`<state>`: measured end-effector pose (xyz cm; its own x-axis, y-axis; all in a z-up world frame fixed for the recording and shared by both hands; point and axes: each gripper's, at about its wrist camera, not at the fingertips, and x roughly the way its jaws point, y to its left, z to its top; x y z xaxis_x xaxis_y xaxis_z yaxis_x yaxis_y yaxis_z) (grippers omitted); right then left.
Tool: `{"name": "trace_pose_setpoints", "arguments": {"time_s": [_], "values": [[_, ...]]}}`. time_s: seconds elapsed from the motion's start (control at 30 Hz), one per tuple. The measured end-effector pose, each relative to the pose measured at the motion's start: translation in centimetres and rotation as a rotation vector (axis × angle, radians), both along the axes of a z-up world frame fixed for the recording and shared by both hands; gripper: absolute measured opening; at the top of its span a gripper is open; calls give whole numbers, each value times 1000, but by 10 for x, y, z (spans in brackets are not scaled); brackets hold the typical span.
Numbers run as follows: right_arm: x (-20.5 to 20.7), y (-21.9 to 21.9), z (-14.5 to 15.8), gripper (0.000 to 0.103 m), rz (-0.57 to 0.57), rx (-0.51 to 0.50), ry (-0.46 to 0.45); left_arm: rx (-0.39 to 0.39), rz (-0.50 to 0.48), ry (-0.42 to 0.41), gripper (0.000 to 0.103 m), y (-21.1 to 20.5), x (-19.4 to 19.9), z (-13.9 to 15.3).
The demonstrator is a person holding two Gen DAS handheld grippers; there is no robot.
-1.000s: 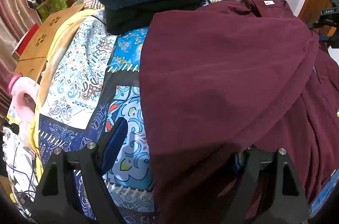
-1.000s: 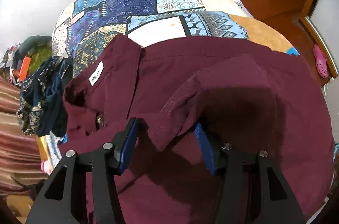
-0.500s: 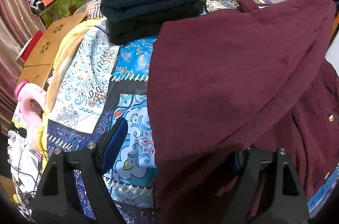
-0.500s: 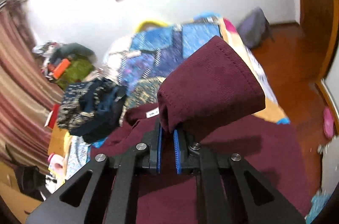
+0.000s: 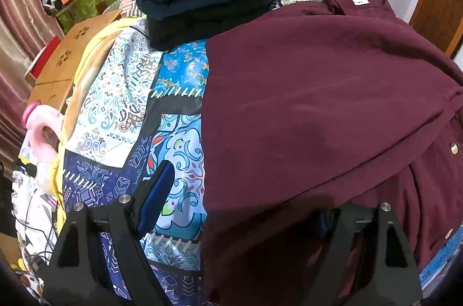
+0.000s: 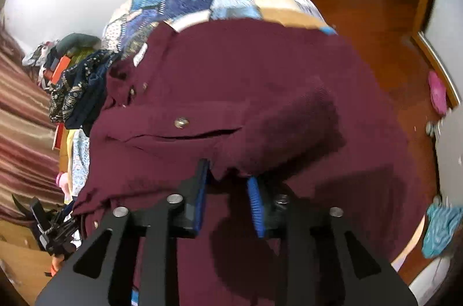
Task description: Fold large clothes
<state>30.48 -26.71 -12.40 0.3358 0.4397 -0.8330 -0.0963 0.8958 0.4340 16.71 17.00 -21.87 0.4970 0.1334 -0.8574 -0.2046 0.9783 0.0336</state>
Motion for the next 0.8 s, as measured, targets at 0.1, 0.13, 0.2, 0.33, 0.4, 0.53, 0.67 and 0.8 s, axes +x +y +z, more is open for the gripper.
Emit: {"name": "trace_pose_setpoints", "arguments": {"time_s": [0.1,0.13,0.2,0.33,0.4,0.53,0.67,0.8], "values": [[-5,1,6,43,-35,-36,-18,6,4,-1,81,-2,0,0],[-5,-1,12,44,-47,-33,-37,10,4,-2,81,-2,-1,0],[-5,-8,14,47,-77,-14,-51,13,7,-5,81,-3,-1,0],[6,-24,6,58,-199,67,-31,3,20,-14,81,-1,-2,0],[13,-30,-6,58,-247,119,10,-1,25,-18,81,-1,-3,1],[18,-39,-18,58,-325,190,38,0,26,-16,81,-1,-2,1],[28,-42,-22,58,-381,205,62,13,30,-27,81,-2,-2,6],[35,-52,-12,58,-456,170,41,15,32,-37,81,-2,-3,10]]}}
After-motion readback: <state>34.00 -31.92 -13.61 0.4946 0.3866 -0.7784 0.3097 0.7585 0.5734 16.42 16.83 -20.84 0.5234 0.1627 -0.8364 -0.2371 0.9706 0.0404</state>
